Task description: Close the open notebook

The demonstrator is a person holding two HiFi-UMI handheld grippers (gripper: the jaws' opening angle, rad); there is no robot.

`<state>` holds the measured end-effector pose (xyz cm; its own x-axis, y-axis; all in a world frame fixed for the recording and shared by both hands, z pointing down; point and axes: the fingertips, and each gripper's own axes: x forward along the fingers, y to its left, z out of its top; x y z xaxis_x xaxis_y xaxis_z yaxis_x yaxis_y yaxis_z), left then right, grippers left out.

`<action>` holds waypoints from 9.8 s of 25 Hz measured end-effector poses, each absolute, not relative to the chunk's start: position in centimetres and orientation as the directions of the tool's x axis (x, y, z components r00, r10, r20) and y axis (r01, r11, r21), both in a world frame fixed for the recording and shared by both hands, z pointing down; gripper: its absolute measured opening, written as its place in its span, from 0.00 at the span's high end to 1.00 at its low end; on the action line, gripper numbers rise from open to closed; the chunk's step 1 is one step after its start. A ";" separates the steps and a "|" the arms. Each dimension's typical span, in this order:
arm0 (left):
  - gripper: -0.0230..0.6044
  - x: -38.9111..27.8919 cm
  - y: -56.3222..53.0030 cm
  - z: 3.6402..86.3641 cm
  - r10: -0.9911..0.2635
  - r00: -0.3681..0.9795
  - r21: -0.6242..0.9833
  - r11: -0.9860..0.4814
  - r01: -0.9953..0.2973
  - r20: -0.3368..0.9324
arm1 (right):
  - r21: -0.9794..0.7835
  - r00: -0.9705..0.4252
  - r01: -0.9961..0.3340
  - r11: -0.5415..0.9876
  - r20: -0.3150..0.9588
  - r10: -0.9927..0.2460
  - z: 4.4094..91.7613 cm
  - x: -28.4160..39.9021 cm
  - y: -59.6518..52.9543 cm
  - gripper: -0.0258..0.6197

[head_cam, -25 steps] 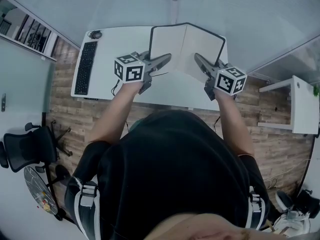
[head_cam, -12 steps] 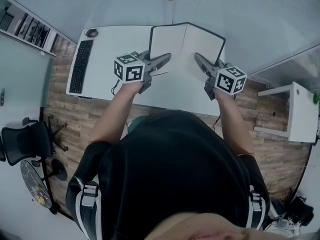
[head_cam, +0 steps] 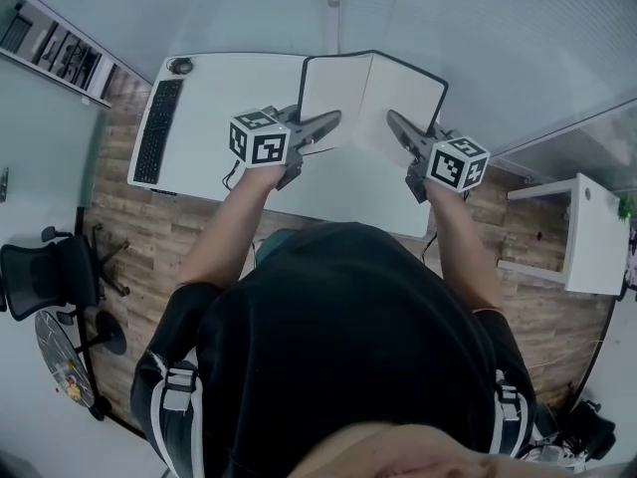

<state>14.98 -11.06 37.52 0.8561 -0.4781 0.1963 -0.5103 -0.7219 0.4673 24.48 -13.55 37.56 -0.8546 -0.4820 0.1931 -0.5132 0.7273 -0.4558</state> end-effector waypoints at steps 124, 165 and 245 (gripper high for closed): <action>0.89 -2.4 -19.3 63.6 -0.244 0.852 0.749 -0.406 -0.523 0.463 | -0.624 -0.744 -0.668 0.406 0.562 -0.361 62.7 7.0 -21.5 0.86; 0.89 -1.3 -16.7 73.8 -0.089 0.839 0.801 -0.257 -0.541 0.537 | -0.629 -0.682 -0.731 0.264 0.689 -0.248 74.5 7.9 -18.3 0.85; 0.89 -1.6 -16.9 75.3 -0.098 0.793 0.768 -0.201 -0.608 0.602 | -0.527 -0.569 -0.821 0.221 0.788 -0.233 80.4 17.1 -11.7 0.87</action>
